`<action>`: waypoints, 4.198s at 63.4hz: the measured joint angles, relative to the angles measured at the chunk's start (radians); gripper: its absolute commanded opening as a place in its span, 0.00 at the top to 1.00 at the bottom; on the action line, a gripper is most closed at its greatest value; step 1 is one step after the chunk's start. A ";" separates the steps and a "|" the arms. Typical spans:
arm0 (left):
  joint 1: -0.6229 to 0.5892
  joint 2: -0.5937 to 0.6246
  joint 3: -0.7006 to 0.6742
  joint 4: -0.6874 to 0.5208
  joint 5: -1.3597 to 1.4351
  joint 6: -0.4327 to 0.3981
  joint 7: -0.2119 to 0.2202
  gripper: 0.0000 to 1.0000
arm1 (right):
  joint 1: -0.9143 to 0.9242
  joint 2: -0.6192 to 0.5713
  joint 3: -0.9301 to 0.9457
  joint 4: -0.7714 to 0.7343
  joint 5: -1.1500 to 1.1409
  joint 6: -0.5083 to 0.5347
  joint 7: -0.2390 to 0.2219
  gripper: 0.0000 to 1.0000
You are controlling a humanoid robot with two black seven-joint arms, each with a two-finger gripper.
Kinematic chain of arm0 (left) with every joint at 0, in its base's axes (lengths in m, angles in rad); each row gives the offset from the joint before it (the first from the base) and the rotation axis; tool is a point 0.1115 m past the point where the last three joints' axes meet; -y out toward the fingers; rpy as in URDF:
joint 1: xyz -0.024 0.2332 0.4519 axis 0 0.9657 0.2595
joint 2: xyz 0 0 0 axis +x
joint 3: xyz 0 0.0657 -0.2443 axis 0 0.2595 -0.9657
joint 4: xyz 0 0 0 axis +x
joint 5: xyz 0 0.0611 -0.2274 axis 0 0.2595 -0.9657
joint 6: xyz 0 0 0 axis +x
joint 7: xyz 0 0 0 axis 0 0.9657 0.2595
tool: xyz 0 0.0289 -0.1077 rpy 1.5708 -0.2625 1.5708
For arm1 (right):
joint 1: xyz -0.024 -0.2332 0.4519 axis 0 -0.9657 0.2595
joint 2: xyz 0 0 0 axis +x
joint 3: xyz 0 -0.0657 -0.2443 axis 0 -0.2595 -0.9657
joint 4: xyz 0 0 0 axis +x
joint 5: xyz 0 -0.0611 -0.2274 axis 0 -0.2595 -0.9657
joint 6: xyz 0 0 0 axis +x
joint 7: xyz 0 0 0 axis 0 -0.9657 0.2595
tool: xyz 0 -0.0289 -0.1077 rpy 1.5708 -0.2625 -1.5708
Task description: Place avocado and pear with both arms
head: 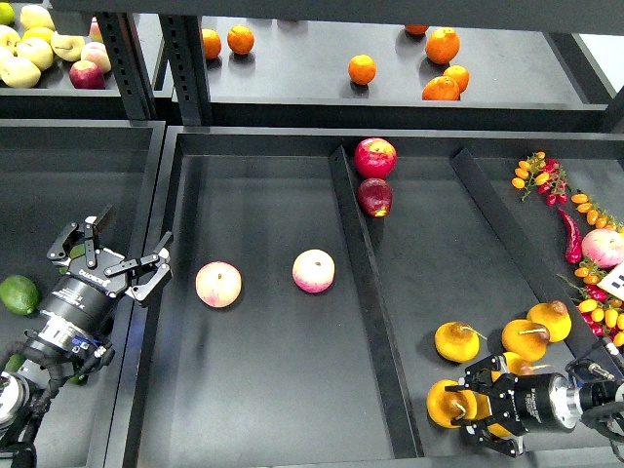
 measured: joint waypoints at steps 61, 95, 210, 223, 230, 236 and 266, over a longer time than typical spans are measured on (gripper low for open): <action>0.003 0.000 -0.005 0.001 0.000 0.000 0.000 0.01 | -0.011 0.005 0.011 -0.005 -0.021 -0.002 0.000 0.02; 0.013 0.000 0.001 -0.009 -0.002 0.000 0.000 0.01 | -0.018 0.016 0.280 0.070 0.087 -0.014 0.000 0.02; 0.078 0.000 0.076 -0.003 -0.034 0.000 -0.033 0.01 | -0.284 0.680 0.978 -0.009 0.152 0.123 0.040 0.00; 0.097 0.000 0.148 0.030 -0.035 0.000 -0.036 0.01 | -0.286 0.681 1.010 0.006 0.156 0.123 0.044 0.00; 0.086 0.000 0.156 0.014 -0.035 0.000 -0.036 0.01 | -0.281 0.681 1.071 0.044 0.161 0.095 0.045 0.00; 0.045 0.000 0.141 -0.005 -0.035 0.000 -0.036 0.01 | -0.266 0.680 1.129 0.090 0.184 0.013 0.053 0.00; -0.219 0.000 0.031 0.054 -0.020 0.056 -0.115 0.01 | -0.132 0.681 1.160 0.066 0.188 -0.121 0.293 0.00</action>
